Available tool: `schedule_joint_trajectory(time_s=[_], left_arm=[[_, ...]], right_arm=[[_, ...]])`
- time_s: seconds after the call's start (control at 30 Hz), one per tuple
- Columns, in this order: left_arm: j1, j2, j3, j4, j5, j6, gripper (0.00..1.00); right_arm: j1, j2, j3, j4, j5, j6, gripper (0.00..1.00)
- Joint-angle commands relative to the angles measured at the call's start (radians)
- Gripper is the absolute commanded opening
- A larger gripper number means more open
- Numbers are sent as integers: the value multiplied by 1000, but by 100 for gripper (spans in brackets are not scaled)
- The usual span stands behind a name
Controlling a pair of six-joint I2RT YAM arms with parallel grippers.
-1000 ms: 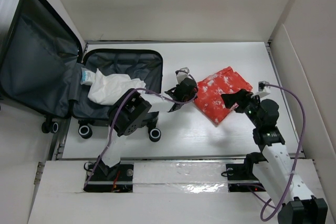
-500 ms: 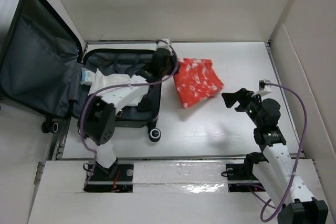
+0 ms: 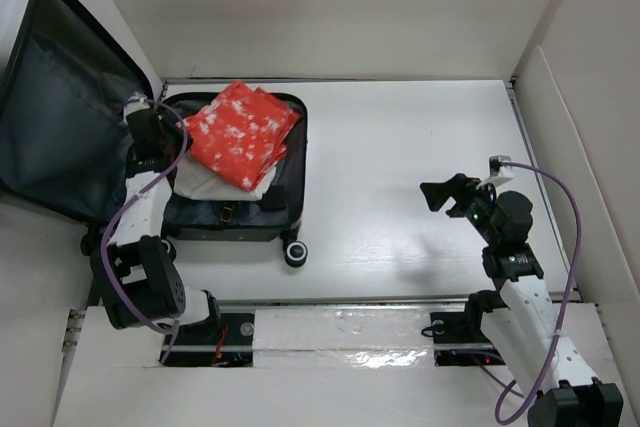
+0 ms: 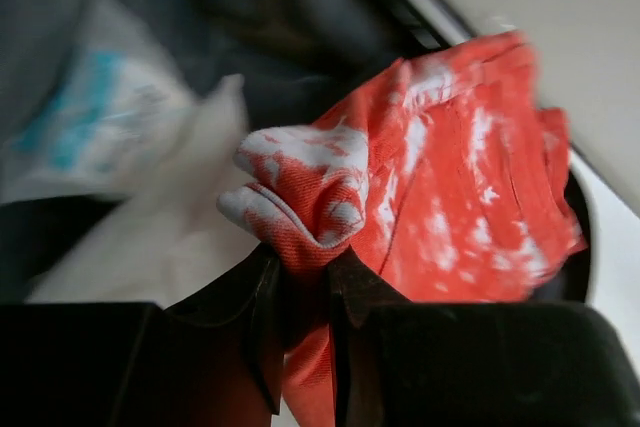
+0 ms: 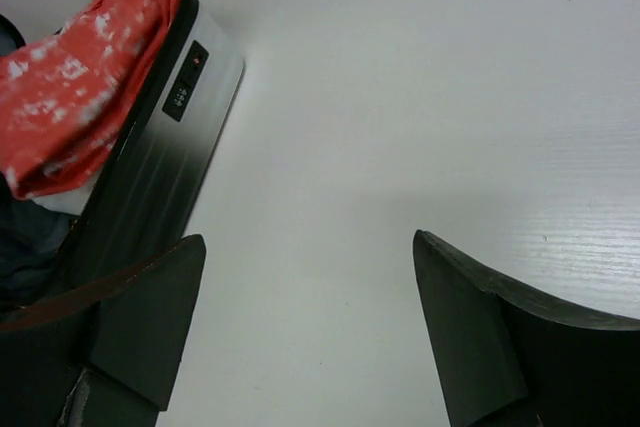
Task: Pack the luggage
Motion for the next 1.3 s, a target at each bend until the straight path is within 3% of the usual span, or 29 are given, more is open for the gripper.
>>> schedule_joint_trajectory(time_s=[0.0,0.17,0.27,0.5,0.53,0.57,0.63,0.67,0.7,0.77,0.83,0.87,0.9,0.93,0.97,1.1,1.27], left_arm=[[88,-8,-35,28,36,1,0],[113,-63,-134,22,25,-24,1],[113,-125,-134,-21,22,-34,15],[113,-327,-112,-178,-96,13,20],[113,-376,-121,-204,-130,18,27],[113,-396,-126,-221,-148,19,50],[113,-428,-137,-263,-164,32,79],[113,-432,-132,-293,-172,33,86],[113,-433,-131,-316,-179,32,87],[113,-477,-132,-360,-210,22,81],[113,-584,-144,-359,-253,15,76],[113,-620,-141,-362,-276,7,60],[113,-649,-128,-382,-306,-4,49],[113,-659,-70,-473,-399,-22,33],[113,-660,-51,-510,-441,-59,0],[85,-711,-32,-627,-687,-129,0],[3,-694,61,-837,-1110,-250,3]], right_arm=[[-7,-7,-4,38,-40,-29,90],[-7,3,-2,44,-66,-33,90],[-7,1,-1,41,-74,-38,90],[-7,-20,-1,18,-72,-46,87],[-7,-20,1,16,-75,-47,87],[-7,-19,4,12,-81,-50,87],[-7,-11,7,9,-86,-53,88],[-16,-10,10,6,-92,-55,88],[-16,-7,10,4,-94,-55,88],[-16,-5,10,4,-94,-58,85],[-16,-4,10,6,-100,-61,66],[-16,-2,10,10,-112,-63,31],[-16,-2,10,10,-121,-67,14],[-16,1,13,9,-129,-70,5],[-16,3,15,6,-147,-81,0],[-16,10,18,12,-176,-92,0],[-16,50,18,39,-238,-92,2]])
